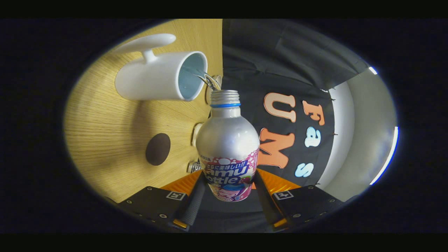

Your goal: Take the bottle from table, then pour the juice into the cup, finally place the bottle on the coaster

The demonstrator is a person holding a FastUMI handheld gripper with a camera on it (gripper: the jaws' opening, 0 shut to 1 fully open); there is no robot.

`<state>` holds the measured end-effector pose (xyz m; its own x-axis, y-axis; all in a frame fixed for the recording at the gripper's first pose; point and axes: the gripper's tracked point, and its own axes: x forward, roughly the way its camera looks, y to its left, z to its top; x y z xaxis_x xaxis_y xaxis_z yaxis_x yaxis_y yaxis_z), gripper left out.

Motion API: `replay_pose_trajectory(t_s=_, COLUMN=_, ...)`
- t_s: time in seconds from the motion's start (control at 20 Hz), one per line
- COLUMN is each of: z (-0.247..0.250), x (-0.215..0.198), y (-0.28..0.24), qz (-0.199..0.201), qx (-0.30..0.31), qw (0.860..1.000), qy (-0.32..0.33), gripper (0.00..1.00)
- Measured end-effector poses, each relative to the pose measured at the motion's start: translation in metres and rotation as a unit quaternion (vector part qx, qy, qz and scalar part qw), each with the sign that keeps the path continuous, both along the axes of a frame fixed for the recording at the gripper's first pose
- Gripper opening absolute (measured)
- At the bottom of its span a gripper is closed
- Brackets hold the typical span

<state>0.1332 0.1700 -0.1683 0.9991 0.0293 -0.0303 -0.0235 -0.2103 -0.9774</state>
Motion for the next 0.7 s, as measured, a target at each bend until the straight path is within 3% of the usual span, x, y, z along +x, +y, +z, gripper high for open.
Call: replay_pose_trajectory(t_s=0.7, z=0.0084, x=-0.0043, y=0.0048, qz=0.005, qx=-0.022, qw=1.000, qy=-0.014, gripper=0.75)
